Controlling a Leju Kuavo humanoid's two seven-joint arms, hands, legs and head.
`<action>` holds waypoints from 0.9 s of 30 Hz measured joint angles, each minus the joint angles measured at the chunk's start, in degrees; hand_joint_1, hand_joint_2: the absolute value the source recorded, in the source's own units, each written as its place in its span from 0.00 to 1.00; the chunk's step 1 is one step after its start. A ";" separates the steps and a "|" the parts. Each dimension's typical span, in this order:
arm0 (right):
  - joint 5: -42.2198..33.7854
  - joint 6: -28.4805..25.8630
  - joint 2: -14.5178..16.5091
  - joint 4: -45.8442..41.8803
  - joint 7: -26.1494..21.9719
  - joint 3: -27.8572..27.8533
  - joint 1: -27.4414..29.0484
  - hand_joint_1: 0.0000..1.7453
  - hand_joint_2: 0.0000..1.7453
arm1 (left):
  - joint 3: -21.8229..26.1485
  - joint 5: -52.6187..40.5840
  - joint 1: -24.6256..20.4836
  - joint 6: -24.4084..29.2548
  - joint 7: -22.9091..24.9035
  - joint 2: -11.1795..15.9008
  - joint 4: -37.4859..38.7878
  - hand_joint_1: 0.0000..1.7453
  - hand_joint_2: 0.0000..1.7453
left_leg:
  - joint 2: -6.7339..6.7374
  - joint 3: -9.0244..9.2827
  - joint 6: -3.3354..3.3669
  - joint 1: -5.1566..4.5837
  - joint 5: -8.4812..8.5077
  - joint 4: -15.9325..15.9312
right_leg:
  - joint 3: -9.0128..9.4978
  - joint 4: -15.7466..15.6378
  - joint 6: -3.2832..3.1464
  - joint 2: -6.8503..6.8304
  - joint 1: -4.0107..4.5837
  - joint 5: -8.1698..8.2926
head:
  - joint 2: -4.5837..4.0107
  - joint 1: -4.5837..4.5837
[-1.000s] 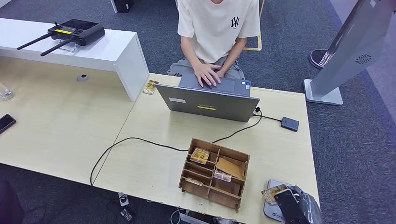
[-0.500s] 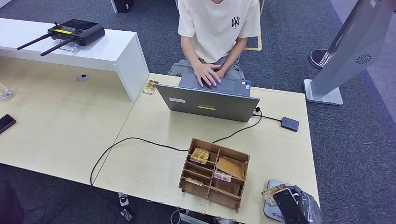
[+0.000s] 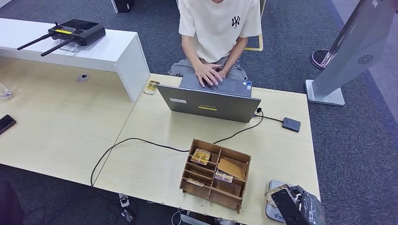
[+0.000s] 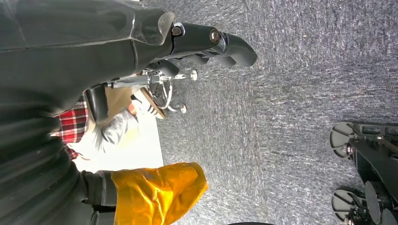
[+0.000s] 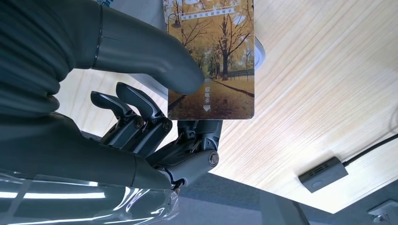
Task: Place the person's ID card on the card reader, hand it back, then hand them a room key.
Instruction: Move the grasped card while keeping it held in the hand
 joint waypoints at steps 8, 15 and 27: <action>1.20 0.50 0.00 -0.04 0.86 -0.48 -0.07 1.00 1.00 | 0.39 -0.20 0.00 -0.03 0.00 0.00 0.00 0.00 1.00 | 0.00 0.00 0.00 0.00 0.00 0.00 | 0.00 0.00 0.00 0.00 0.00 0.00 | 0.00 0.00; 2.53 2.11 -0.02 -0.06 1.57 -1.36 -0.29 1.00 1.00 | 1.06 -0.60 0.00 -0.09 0.01 0.00 0.00 0.00 1.00 | 0.00 0.01 0.00 0.00 0.00 0.00 | 0.01 0.00 0.00 0.00 0.00 0.00 | 0.00 0.00; 4.09 3.03 -0.02 -0.02 2.66 -1.49 -0.61 1.00 1.00 | 1.29 -0.87 0.00 -0.20 0.15 0.00 0.00 0.00 1.00 | 0.00 0.02 0.00 0.00 0.00 0.00 | 0.01 0.00 0.00 0.00 0.00 0.00 | 0.00 0.00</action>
